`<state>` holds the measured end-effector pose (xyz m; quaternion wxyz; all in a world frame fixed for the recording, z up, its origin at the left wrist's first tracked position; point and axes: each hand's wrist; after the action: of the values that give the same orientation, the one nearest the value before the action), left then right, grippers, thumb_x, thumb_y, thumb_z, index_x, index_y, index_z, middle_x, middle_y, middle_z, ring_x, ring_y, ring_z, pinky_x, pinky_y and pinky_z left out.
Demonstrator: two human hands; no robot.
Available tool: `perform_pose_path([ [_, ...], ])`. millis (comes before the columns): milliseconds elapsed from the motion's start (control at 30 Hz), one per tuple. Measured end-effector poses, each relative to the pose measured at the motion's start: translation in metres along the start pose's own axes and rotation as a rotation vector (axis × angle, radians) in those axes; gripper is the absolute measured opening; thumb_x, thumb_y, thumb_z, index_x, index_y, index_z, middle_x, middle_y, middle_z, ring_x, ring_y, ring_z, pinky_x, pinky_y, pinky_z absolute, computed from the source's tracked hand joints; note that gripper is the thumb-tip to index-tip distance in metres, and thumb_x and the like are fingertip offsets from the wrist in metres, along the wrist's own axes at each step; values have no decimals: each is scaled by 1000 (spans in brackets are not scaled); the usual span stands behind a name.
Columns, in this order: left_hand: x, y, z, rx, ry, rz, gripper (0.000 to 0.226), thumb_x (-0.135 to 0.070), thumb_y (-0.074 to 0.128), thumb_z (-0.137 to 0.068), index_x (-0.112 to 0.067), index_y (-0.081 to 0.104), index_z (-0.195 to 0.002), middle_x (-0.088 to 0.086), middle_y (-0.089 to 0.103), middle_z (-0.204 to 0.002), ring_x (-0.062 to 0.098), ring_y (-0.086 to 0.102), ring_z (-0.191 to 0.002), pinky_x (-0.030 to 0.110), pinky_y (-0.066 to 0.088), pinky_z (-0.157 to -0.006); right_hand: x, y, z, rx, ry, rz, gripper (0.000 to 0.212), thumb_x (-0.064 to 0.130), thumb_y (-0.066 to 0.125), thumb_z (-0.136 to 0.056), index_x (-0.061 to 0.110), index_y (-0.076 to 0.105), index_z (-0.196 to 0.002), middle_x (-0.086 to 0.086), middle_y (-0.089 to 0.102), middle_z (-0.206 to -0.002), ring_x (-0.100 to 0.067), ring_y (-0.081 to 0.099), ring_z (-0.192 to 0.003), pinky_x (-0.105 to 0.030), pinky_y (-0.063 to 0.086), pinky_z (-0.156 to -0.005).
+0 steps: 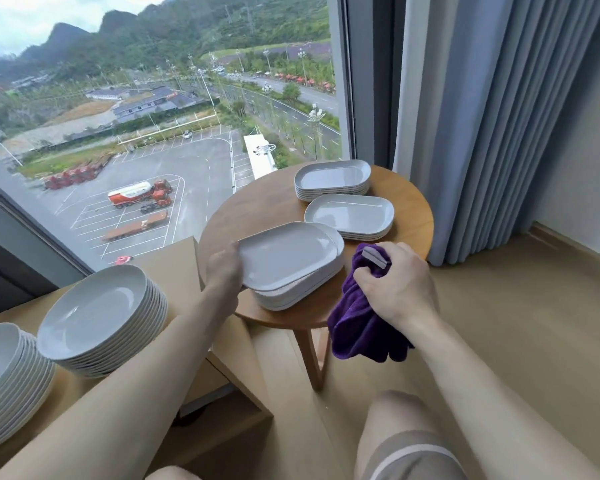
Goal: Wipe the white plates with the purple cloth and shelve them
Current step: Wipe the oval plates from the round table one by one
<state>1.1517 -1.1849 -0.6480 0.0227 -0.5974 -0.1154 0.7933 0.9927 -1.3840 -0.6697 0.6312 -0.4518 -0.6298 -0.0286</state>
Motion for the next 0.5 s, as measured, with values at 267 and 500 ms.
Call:
perform_pose_path([
  [267, 3, 8, -9, 6, 250, -394, 27, -21, 45, -100, -15, 46, -73, 4, 43, -77, 24, 38, -74, 36, 31, -67, -5, -5, -8, -43, 5, -26, 5, 33, 65, -83, 29, 65, -87, 9, 57, -90, -14, 54, -80, -28, 39, -70],
  [500, 6, 13, -9, 55, 275, -580, 35, -13, 46, -92, -20, 27, -63, -2, 27, -63, 23, 24, -61, 36, 18, -56, -3, -7, -10, -21, 12, -50, 4, 32, 62, -83, 30, 60, -80, 10, 55, -87, -10, 54, -76, -26, 38, -64],
])
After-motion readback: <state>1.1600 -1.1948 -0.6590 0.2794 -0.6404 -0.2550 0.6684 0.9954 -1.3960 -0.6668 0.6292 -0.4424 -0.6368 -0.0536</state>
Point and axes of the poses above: each hand's wrist, its own z-axis away from the middle knuckle, its own y-axis out of the palm, x = y × z
